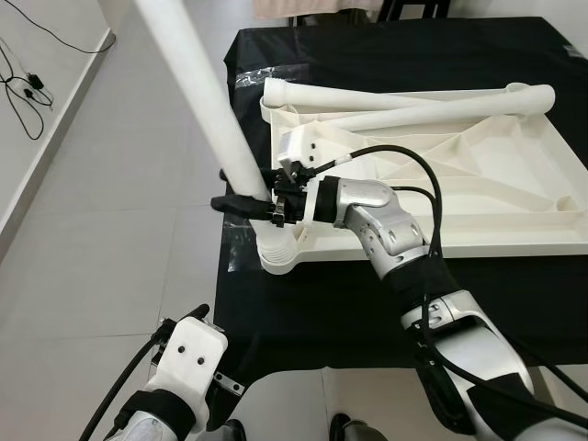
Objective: Building children table
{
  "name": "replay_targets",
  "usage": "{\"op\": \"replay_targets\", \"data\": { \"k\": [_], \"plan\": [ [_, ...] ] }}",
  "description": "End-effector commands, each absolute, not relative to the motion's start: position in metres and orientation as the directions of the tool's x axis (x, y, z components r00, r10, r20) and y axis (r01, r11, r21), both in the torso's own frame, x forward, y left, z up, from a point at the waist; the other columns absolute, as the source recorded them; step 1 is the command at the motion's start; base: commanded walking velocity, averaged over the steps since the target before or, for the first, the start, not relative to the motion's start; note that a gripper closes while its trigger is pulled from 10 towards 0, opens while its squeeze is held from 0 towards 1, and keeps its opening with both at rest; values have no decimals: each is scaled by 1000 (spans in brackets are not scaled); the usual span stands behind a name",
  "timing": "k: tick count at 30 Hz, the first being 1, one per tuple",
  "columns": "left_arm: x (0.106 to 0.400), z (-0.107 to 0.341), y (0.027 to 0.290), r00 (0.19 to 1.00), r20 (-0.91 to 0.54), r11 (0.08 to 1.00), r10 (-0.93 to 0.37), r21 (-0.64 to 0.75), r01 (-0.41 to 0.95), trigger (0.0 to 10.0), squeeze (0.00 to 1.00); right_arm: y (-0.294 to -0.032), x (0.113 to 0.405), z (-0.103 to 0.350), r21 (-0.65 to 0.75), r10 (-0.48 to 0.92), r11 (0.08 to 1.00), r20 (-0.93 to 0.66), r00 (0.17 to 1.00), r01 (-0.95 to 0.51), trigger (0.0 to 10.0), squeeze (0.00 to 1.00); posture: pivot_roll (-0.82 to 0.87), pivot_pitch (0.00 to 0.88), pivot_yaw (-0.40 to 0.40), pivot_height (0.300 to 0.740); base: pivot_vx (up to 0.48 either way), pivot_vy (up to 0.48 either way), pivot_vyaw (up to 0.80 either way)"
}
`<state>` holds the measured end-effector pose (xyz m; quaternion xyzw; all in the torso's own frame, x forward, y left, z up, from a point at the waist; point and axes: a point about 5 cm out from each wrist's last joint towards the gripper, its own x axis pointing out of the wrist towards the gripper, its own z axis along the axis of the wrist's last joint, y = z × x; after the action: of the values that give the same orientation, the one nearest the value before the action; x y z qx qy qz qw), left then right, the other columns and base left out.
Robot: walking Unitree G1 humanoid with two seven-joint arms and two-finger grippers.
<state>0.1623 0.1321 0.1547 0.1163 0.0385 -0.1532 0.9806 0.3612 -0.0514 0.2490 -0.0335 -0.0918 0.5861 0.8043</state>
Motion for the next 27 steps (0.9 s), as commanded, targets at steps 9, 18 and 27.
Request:
{"op": "replay_targets", "data": {
  "k": [9,18,27],
  "plan": [
    [164,150,134,943,-144,918,-300,224,326,10000,0,-78,360,232,-45,914,372,192,357,-927,10000,0,88,245,14,740,0,0,0],
    [165,150,134,943,-143,915,-302,235,329,10000,0,-79,356,230,-29,884,405,268,383,-914,10000,0,93,240,14,740,0,0,0],
    [164,150,133,940,-144,912,-308,236,335,10000,0,-89,359,227,29,797,520,343,497,-854,10000,0,93,238,14,740,0,0,0]
  ]
}}
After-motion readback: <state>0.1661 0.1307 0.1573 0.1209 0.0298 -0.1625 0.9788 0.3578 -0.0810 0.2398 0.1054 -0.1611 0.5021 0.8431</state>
